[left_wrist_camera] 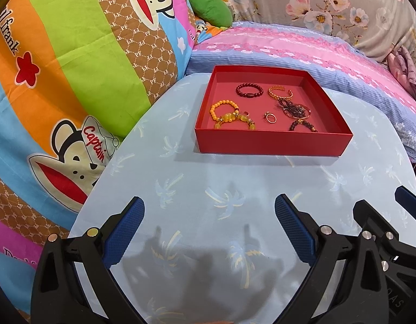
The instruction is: Organize jewelry
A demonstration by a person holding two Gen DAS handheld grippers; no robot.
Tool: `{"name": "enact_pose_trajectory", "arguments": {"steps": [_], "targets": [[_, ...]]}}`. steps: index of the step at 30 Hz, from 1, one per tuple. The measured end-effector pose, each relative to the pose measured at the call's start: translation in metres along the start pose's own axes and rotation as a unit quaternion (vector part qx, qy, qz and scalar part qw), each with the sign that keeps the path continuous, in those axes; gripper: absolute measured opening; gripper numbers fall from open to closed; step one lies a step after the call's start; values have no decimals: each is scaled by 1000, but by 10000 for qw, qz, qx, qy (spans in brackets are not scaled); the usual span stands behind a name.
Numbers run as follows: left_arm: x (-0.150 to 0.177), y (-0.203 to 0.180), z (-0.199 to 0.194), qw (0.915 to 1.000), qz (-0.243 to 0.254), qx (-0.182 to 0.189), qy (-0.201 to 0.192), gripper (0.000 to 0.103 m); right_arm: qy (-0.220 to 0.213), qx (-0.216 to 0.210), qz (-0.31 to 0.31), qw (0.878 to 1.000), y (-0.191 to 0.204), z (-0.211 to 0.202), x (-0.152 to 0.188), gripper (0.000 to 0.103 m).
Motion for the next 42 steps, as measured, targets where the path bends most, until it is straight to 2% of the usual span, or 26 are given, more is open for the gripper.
{"name": "enact_pose_trajectory", "arguments": {"steps": [42], "targets": [[0,0,2,10000,50,-34,27,90,0,9,-18,10000,0,2,1,81]]}}
Point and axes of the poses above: each gripper's, at about its wrist camera, not at the fingertips, and z roughly the way its jaws point, y to its left, x to its underside, the point moved 3 cm from there along z, roughly the way its jaws point, and after that the axes turned 14 degrees about -x, right-handed, at the moved point
